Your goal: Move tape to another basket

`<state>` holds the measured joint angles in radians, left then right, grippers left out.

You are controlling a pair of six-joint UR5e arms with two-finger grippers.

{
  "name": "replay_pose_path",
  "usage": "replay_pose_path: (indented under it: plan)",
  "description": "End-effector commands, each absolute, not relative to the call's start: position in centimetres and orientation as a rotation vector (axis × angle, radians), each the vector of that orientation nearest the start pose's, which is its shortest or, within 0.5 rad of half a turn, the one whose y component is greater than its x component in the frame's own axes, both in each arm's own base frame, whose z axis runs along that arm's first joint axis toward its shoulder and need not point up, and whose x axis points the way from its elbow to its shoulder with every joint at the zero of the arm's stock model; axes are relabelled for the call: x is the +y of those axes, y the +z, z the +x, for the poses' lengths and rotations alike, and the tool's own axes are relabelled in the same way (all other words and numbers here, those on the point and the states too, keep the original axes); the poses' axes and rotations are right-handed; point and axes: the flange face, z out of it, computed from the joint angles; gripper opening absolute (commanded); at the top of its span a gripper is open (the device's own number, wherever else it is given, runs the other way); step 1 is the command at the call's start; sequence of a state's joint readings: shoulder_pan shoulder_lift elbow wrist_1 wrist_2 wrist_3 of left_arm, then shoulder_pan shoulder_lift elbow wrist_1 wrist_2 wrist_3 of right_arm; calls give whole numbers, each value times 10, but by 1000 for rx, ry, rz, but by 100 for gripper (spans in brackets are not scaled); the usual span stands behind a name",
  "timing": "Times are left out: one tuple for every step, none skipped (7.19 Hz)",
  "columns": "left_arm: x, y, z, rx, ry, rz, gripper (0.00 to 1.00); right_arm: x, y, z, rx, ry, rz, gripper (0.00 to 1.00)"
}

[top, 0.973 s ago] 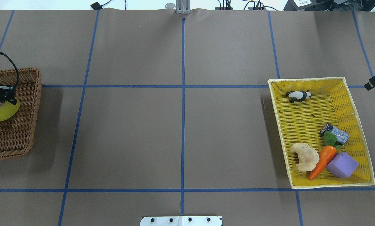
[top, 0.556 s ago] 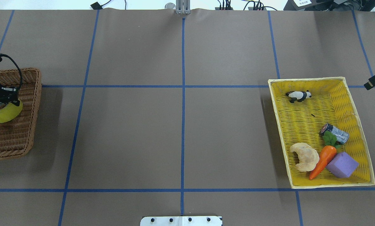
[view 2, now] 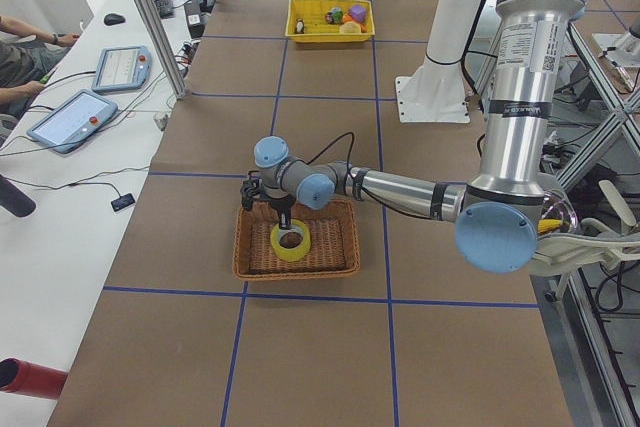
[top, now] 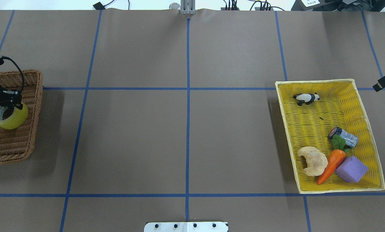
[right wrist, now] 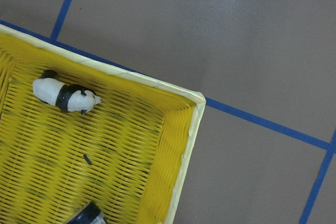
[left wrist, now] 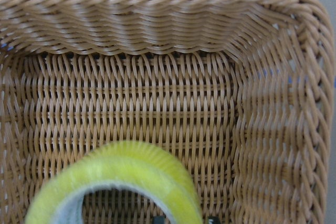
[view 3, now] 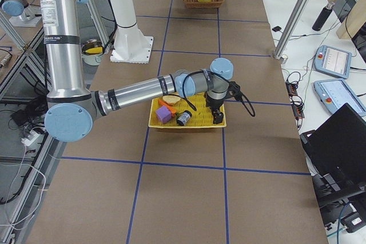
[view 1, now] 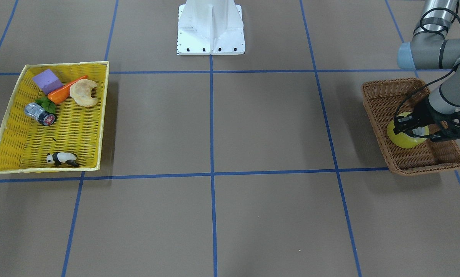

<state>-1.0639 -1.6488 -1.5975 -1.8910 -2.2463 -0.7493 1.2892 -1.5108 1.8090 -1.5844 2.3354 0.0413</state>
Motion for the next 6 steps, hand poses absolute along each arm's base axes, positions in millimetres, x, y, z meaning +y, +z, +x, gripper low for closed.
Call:
replay_pose_path:
  plan:
    - [-511, 563, 202, 788, -81, -44, 66, -512, 486, -82, -797, -332, 132, 100]
    - [-510, 539, 200, 815, -70, -12, 69, -512, 473, -81, -790, -332, 135, 100]
    - [-506, 503, 192, 848, -55, 45, 69, -514, 474, -65, -780, -307, 146, 100]
    - [-513, 487, 168, 863, -67, 100, 69, -515, 476, -49, -777, -278, 154, 100]
    - [-519, 479, 132, 863, -90, 157, 69, -516, 479, -39, -773, -264, 156, 100]
    - [-522, 483, 110, 847, -44, 205, 69, -517, 489, -20, -767, -260, 160, 100]
